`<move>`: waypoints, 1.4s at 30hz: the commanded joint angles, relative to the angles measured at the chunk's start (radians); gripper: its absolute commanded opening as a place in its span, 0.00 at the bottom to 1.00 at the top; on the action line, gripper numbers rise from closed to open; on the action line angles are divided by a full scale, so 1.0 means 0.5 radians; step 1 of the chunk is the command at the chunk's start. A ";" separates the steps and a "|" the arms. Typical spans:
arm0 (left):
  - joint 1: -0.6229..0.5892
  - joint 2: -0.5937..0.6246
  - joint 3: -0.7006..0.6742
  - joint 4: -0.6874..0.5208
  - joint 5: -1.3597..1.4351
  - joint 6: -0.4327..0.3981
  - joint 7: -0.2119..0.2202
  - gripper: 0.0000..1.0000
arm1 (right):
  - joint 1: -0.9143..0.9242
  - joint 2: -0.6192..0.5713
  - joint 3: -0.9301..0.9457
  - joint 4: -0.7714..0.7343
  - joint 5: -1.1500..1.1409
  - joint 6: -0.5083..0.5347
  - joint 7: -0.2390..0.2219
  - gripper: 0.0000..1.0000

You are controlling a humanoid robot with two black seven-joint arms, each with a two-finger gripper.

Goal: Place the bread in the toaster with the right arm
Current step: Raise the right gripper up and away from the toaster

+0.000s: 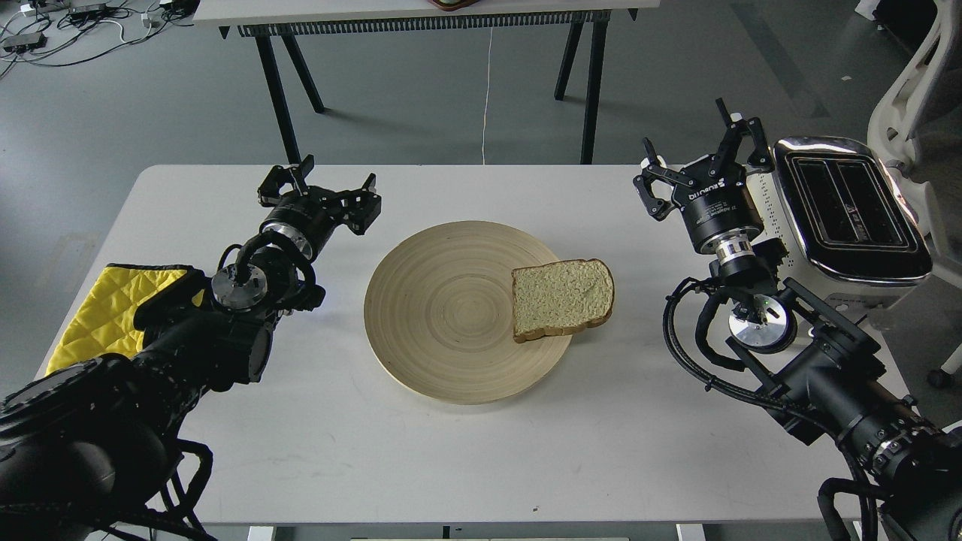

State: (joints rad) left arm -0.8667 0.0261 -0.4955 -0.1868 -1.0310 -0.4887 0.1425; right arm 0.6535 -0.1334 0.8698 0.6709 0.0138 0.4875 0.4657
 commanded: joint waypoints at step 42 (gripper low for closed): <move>0.000 0.000 0.006 -0.001 0.000 0.000 0.003 1.00 | 1.034 -0.368 -2.046 0.075 -0.368 -0.824 0.046 0.99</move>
State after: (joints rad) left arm -0.8667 0.0260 -0.4926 -0.1863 -1.0301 -0.4887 0.1441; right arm 1.1406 -0.3131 -0.0253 0.6781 -0.1749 0.1667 0.4838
